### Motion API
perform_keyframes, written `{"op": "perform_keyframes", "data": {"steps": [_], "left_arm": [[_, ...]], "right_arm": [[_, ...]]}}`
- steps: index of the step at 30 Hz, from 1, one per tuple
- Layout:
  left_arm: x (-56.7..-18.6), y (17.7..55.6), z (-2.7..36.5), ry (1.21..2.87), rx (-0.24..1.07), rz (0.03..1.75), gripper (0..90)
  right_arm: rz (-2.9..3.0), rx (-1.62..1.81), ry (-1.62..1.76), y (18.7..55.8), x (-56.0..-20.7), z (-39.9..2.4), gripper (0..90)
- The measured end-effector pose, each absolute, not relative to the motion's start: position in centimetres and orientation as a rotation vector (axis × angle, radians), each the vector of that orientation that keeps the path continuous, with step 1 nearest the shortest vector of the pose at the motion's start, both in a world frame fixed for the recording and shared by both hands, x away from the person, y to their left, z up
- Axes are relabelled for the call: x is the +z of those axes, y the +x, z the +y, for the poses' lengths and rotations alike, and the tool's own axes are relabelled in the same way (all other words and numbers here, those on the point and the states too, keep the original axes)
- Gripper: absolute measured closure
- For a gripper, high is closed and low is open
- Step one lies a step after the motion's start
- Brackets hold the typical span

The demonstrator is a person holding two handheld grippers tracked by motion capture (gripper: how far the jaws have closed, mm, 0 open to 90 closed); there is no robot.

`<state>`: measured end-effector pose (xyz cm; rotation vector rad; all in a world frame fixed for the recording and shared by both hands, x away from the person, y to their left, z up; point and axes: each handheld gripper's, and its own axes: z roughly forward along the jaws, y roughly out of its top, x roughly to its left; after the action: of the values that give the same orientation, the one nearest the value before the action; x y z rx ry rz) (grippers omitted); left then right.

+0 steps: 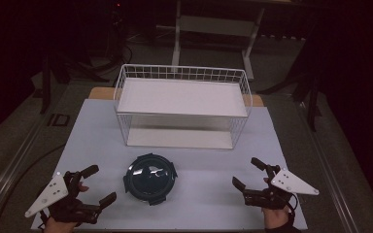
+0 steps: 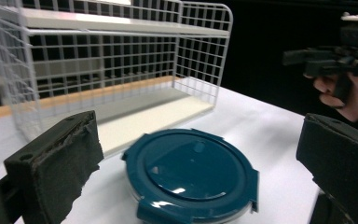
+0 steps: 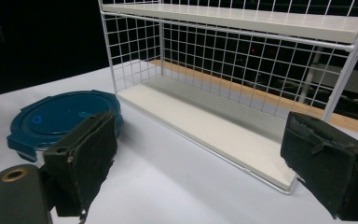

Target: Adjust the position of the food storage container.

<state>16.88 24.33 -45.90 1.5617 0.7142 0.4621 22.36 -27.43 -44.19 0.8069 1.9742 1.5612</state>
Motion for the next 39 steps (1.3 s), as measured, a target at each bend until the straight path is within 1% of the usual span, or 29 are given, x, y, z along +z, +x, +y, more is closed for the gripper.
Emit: {"op": "perform_keyframes", "data": {"steps": [11, 14, 18, 20, 21, 22, 23, 24, 26, 27, 29, 30, 31, 36, 37, 38, 39], "left_arm": [[-45.0, 17.1, 24.6, 1.538, 0.438, 0.707, 0.0], [-44.6, 17.4, 24.7, 1.580, 0.413, 0.687, 0.0], [-44.8, 17.8, 25.0, 1.670, 0.398, 0.710, 0.5], [-45.1, 18.1, 25.3, 1.715, 0.384, 0.720, 7.5], [-45.3, 18.2, 25.5, 1.727, 0.376, 0.723, 8.2], [-45.4, 18.3, 25.7, 1.737, 0.382, 0.726, 14.4], [-45.4, 18.3, 25.7, 1.737, 0.382, 0.726, 17.8], [-45.8, 18.6, 25.8, 1.777, 0.368, 0.731, 24.1], [-46.1, 18.8, 25.9, 1.811, 0.375, 0.726, 33.4], [-46.4, 19.0, 25.8, 1.844, 0.365, 0.732, 39.9], [-46.6, 19.1, 25.8, 1.859, 0.363, 0.736, 47.3], [-47.1, 19.4, 25.8, 1.894, 0.352, 0.748, 55.3], [-47.6, 19.6, 25.7, 1.927, 0.331, 0.757, 58.1], [-48.6, 19.9, 25.6, 1.995, 0.296, 0.786, 79.0], [-49.1, 20.2, 25.5, 2.031, 0.262, 0.806, 81.9], [-49.3, 20.3, 25.3, 2.055, 0.260, 0.831, 84.7], [-49.6, 20.4, 25.2, 2.079, 0.237, 0.832, 89.1]], "right_arm": [[1.960, 1.597, 0.780, 21.9, -43.0, -26.9, 10.3], [1.964, 1.600, 0.781, 21.9, -42.7, -26.7, 10.3], [1.997, 1.600, 0.775, 22.0, -42.6, -26.2, 10.4], [1.997, 1.599, 0.772, 21.9, -42.6, -26.1, 10.4], [1.995, 1.604, 0.772, 21.9, -42.6, -26.1, 10.4], [1.993, 1.613, 0.773, 21.8, -42.6, -26.1, 10.4], [1.994, 1.619, 0.773, 21.9, -42.5, -26.1, 10.4], [1.995, 1.613, 0.774, 21.8, -42.5, -26.0, 10.4], [1.999, 1.612, 0.771, 21.9, -42.6, -26.0, 10.4], [2.001, 1.615, 0.773, 21.9, -42.6, -26.0, 10.4], [2.005, 1.610, 0.770, 21.9, -42.7, -26.0, 10.4], [2.006, 1.609, 0.769, 21.9, -42.7, -25.9, 10.4], [2.004, 1.611, 0.768, 21.9, -42.8, -26.0, 10.4], [2.008, 1.612, 0.769, 21.9, -42.8, -26.0, 10.4], [2.007, 1.611, 0.768, 21.9, -42.8, -26.0, 10.4], [2.011, 1.610, 0.766, 21.8, -42.9, -25.9, 10.4], [2.013, 1.610, 0.766, 21.8, -42.9, -25.9, 10.4]]}}
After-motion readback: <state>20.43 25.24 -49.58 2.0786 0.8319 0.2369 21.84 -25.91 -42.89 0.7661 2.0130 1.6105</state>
